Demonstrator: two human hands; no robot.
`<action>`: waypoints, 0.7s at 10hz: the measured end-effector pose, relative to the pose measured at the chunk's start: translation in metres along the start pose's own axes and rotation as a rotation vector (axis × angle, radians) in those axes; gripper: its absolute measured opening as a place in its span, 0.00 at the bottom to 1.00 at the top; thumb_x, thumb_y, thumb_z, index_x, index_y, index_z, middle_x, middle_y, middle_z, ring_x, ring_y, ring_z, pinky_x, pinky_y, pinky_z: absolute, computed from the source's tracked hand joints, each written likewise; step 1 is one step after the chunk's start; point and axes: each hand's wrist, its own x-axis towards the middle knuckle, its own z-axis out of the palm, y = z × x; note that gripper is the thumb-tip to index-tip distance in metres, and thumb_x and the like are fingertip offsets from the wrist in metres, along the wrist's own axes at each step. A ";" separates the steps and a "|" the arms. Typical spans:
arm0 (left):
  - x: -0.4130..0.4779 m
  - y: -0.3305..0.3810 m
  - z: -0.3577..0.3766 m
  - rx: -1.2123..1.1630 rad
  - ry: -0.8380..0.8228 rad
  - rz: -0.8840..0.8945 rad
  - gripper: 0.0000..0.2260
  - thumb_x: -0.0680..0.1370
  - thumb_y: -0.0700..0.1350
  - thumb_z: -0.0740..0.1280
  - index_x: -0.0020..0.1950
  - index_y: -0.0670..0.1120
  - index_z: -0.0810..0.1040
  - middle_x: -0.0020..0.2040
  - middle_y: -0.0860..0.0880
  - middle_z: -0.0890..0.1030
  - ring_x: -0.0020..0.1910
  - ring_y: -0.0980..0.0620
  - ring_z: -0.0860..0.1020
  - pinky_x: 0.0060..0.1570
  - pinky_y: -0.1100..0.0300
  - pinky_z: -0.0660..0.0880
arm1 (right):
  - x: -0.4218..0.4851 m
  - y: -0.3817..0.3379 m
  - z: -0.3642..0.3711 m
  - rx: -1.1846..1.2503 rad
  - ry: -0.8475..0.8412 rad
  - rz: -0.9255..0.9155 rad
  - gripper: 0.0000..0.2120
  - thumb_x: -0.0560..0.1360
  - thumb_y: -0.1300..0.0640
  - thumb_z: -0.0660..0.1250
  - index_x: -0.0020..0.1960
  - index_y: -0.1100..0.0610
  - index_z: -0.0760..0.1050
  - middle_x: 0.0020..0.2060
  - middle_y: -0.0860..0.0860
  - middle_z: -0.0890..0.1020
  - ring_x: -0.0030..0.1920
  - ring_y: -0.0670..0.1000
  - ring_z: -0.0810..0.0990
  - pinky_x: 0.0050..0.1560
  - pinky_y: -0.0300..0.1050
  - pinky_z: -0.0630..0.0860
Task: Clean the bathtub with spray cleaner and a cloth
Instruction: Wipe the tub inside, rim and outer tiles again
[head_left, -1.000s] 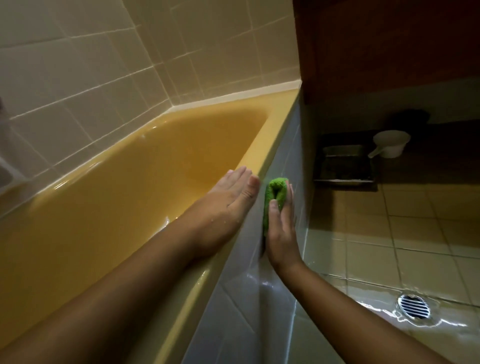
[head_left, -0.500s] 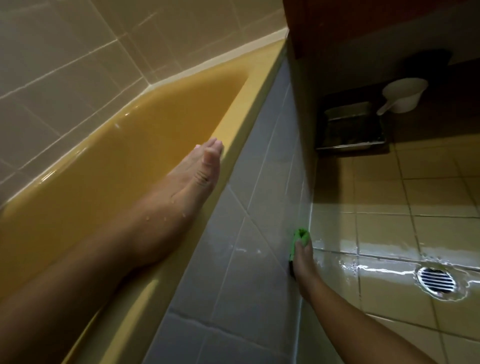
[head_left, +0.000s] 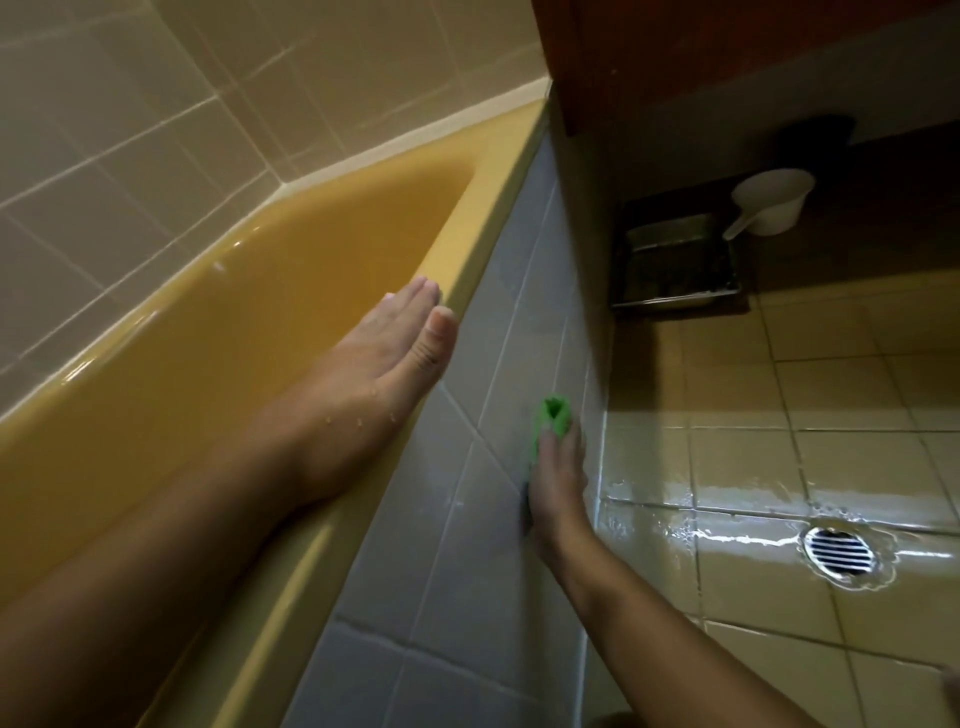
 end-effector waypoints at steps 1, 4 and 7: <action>-0.001 0.010 -0.004 0.016 -0.018 -0.047 0.33 0.82 0.71 0.44 0.85 0.59 0.48 0.83 0.65 0.46 0.80 0.67 0.44 0.75 0.65 0.44 | -0.033 -0.084 0.002 0.028 -0.077 -0.200 0.27 0.87 0.41 0.52 0.83 0.39 0.50 0.83 0.42 0.52 0.81 0.47 0.49 0.79 0.50 0.47; 0.011 0.022 -0.012 0.086 -0.057 -0.053 0.49 0.68 0.79 0.42 0.85 0.57 0.46 0.83 0.64 0.43 0.79 0.69 0.39 0.76 0.67 0.40 | 0.002 -0.165 0.014 -0.059 -0.191 -0.712 0.27 0.86 0.43 0.47 0.84 0.44 0.50 0.84 0.44 0.50 0.82 0.43 0.45 0.75 0.36 0.40; 0.017 0.025 -0.010 0.145 -0.070 -0.084 0.48 0.67 0.81 0.41 0.84 0.62 0.40 0.81 0.68 0.39 0.77 0.72 0.37 0.74 0.65 0.40 | 0.104 -0.041 -0.003 -0.047 -0.070 -0.114 0.34 0.80 0.30 0.48 0.83 0.40 0.51 0.83 0.48 0.58 0.81 0.57 0.59 0.80 0.63 0.56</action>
